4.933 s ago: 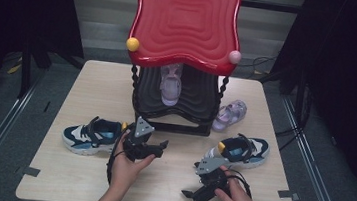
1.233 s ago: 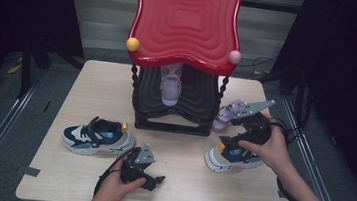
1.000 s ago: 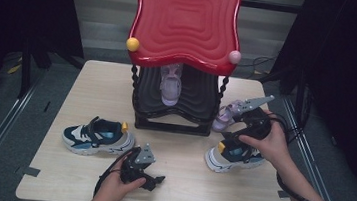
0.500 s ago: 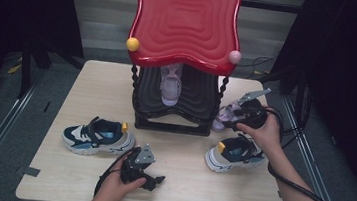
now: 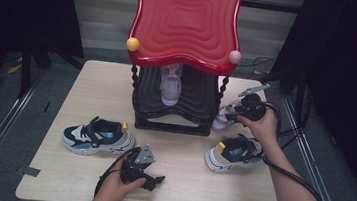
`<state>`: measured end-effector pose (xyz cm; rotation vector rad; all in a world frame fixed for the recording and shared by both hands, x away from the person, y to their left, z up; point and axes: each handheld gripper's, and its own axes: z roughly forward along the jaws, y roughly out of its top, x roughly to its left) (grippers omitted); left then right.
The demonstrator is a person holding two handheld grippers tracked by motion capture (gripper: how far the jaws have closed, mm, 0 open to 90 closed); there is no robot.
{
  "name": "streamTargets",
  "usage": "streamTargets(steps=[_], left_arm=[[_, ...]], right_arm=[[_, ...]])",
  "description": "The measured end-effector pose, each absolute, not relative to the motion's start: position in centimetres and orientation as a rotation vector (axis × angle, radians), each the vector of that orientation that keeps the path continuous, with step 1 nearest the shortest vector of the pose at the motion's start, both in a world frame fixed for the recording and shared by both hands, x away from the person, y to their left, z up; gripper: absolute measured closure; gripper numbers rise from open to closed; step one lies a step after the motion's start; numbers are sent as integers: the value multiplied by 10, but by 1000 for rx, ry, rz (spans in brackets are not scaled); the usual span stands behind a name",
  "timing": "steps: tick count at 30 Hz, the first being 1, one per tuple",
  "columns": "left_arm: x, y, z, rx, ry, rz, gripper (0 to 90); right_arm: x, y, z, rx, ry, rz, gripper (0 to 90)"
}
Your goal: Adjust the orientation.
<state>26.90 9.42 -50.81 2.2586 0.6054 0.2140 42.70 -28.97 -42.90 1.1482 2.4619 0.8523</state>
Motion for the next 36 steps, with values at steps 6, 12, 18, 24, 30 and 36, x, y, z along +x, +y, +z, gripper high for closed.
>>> streamTargets(steps=[6,12,18,24,30,36], left_arm=[[269,94,-508,2259,606,215,141],[269,94,-508,2266,604,220,140],[269,94,-508,2266,604,220,140],[269,94,-508,2265,603,220,140],[269,94,-508,2268,605,222,140],[269,94,-508,2268,605,221,140]], right_arm=[[436,-294,-436,1193,2442,833,454],[441,-293,-447,1236,2441,836,491],[443,-291,-451,1271,2426,828,554],[440,-297,-449,1274,2412,807,741],[436,-306,-442,1221,2356,787,835],[433,-311,-433,1179,2322,803,859]])
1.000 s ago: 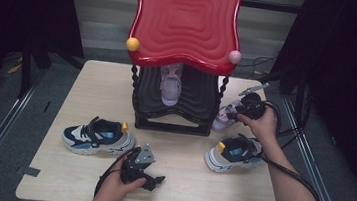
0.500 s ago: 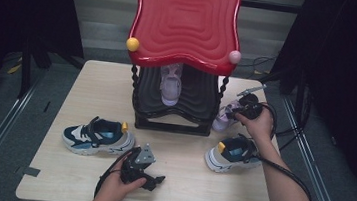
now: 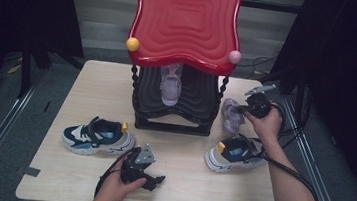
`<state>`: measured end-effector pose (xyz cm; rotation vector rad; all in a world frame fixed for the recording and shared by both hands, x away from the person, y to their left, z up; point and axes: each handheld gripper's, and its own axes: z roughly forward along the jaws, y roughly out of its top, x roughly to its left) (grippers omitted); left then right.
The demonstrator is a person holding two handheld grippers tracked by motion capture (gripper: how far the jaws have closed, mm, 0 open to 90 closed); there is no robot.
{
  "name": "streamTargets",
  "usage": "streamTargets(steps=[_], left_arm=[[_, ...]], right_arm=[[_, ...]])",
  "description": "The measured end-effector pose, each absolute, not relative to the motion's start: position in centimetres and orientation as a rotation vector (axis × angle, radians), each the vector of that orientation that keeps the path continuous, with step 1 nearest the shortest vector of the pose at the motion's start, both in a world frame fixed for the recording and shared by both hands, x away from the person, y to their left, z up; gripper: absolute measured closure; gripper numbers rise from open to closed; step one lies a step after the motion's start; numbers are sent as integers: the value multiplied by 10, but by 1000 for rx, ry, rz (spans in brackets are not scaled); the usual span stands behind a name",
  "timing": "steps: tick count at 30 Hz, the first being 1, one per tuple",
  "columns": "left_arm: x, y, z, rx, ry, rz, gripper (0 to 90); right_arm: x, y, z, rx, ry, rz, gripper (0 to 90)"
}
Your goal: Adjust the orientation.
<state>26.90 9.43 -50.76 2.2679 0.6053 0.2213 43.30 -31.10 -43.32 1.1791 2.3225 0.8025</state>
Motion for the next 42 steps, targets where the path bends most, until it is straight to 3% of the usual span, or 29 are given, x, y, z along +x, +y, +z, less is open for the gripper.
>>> streamTargets(steps=[24,42], left_arm=[[269,94,-508,2262,611,221,140],[269,94,-508,2268,607,221,140]], right_arm=[[392,-318,-357,969,2305,912,858],[324,-319,-344,808,2324,1053,858]])
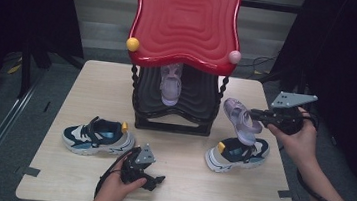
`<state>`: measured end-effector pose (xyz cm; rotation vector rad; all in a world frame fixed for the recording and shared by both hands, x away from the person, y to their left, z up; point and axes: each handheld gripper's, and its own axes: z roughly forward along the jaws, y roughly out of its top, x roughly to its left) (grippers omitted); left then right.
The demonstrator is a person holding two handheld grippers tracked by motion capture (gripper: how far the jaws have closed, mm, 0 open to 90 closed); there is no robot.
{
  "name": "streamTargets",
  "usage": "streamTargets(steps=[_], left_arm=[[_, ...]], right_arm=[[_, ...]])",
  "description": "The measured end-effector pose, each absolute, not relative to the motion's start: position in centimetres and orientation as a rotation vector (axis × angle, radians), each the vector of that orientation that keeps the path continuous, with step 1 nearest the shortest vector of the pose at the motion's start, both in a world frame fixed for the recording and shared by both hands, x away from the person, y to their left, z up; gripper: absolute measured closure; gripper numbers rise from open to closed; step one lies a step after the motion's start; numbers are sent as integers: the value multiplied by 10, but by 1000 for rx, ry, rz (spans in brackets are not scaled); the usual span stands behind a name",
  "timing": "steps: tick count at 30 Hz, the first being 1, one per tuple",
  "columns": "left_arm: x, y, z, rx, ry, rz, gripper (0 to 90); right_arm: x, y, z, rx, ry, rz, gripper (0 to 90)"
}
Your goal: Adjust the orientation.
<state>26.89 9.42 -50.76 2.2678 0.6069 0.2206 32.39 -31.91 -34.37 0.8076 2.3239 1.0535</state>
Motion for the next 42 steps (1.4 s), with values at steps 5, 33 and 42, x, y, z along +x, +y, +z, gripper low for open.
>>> streamTargets(steps=[5,33,42], left_arm=[[269,94,-508,2268,607,221,140],[269,94,-508,2267,606,221,140],[269,94,-508,2267,606,221,140]], right_arm=[[305,-311,-344,734,2338,1104,858],[237,-266,-360,545,2362,1271,858],[240,-223,-399,490,2445,1299,854]])
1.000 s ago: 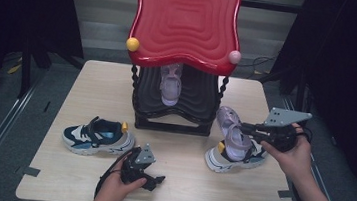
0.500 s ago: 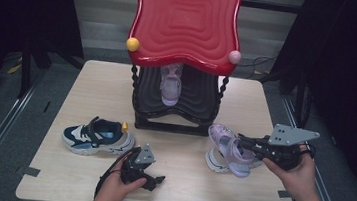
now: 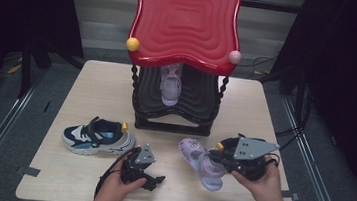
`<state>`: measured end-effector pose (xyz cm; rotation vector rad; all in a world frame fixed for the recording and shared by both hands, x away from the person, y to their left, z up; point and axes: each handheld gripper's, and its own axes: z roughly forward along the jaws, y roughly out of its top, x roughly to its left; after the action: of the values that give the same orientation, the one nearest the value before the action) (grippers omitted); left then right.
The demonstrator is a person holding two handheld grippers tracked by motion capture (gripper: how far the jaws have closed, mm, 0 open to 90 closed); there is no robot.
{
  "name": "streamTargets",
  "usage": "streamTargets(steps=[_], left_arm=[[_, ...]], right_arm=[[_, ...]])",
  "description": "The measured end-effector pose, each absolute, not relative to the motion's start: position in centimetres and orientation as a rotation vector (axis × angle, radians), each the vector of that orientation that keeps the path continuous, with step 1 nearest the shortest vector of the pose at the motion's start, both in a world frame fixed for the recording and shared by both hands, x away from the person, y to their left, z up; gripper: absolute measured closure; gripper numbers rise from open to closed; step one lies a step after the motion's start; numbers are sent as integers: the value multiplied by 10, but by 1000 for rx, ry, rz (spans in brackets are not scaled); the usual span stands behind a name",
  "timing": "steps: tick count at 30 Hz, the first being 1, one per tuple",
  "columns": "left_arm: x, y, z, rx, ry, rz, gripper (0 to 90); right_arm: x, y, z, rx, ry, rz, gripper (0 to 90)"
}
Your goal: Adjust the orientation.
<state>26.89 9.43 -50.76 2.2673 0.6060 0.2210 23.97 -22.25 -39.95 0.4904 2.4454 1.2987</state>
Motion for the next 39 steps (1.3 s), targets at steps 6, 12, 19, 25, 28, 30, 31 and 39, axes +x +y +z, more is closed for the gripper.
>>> streamTargets(steps=[6,12,19,25,28,30,31,39], left_arm=[[269,94,-508,2268,605,221,140],[269,94,-508,2267,606,218,140],[269,94,-508,2268,605,218,140],[269,94,-508,2267,604,218,140],[269,94,-508,2267,604,218,140],[269,94,-508,2267,604,218,140],[269,94,-508,2268,603,218,140],[269,94,-508,2265,603,217,140]], right_arm=[[237,-196,-433,446,2513,1234,850],[231,-184,-450,431,2527,1206,837],[224,-188,-461,503,2531,1262,813],[223,-192,-463,510,2527,1264,777],[222,-192,-464,527,2520,1265,749],[221,-191,-464,536,2514,1262,717],[220,-191,-465,549,2508,1266,709],[218,-193,-467,624,2480,1279,623]])
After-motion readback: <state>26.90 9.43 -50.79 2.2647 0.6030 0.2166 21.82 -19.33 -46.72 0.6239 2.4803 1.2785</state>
